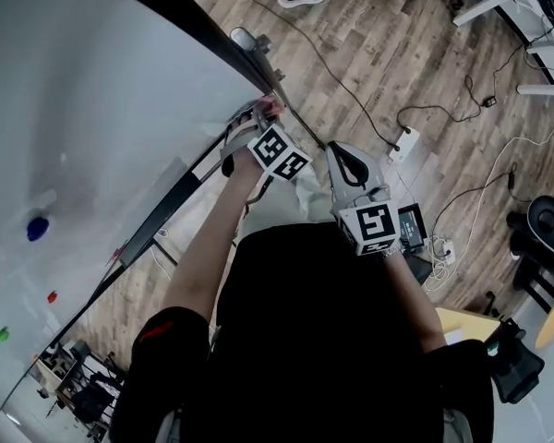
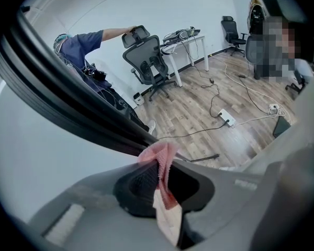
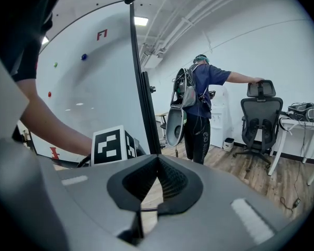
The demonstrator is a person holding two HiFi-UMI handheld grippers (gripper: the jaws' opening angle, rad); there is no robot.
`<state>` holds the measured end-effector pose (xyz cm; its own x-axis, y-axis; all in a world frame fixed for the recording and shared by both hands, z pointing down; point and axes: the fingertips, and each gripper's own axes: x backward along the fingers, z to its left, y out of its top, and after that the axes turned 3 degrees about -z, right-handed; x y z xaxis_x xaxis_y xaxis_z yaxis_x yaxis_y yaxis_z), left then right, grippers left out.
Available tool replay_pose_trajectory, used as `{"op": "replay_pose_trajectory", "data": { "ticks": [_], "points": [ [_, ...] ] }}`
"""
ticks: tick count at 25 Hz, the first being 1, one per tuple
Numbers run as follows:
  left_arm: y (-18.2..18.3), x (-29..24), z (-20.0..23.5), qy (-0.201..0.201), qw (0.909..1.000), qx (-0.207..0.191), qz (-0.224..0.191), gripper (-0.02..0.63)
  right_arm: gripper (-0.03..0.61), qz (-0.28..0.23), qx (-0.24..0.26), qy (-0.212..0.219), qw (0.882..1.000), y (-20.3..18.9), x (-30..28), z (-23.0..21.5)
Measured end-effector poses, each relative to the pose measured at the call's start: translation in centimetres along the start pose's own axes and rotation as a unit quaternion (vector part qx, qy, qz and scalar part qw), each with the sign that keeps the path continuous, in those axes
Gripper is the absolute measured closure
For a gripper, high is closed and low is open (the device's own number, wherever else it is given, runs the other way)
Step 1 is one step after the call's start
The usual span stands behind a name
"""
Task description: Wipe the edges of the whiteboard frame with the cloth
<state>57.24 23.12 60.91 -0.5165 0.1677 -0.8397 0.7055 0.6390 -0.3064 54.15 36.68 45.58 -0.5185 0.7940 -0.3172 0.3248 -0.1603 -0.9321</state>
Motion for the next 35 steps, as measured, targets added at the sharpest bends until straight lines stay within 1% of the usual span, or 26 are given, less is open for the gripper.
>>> {"op": "replay_pose_trajectory", "data": {
  "ticks": [10,13,18,21,25,29,33,35],
  "points": [
    [0.3,0.1,0.0,0.003,0.9999,-0.01,-0.004,0.571,0.577,-0.002,-0.003,-0.017,1.0,0.1,0.9,-0.5],
    [0.7,0.5,-0.3,0.001,0.9997,-0.01,-0.02,0.571,0.577,-0.002,-0.005,-0.02,1.0,0.2,1.3,-0.6],
    [0.9,1.6,-0.8,-0.009,0.9984,0.008,-0.055,0.571,0.577,-0.004,-0.001,-0.012,1.0,0.1,1.4,0.0],
    [1.1,2.5,-1.4,-0.016,0.9958,0.034,-0.083,0.571,0.577,-0.004,0.003,-0.003,1.0,0.0,1.6,0.4],
    [0.6,3.7,-2.0,-0.031,0.9881,0.092,-0.119,0.571,0.577,-0.002,0.009,0.015,1.0,-0.2,1.4,1.0],
    [-0.1,6.5,-3.3,-0.035,0.9771,0.129,-0.166,0.571,0.577,-0.004,0.018,0.037,0.999,-0.1,1.8,2.3],
    [-1.3,9.9,-3.8,-0.009,0.9628,0.163,-0.216,0.571,0.577,-0.007,0.028,0.063,0.998,0.0,1.4,3.8],
    [-1.9,11.7,-4.0,0.003,0.953,0.183,-0.242,0.571,0.577,-0.006,0.033,0.075,0.997,-0.1,1.3,4.6]
  ]
}}
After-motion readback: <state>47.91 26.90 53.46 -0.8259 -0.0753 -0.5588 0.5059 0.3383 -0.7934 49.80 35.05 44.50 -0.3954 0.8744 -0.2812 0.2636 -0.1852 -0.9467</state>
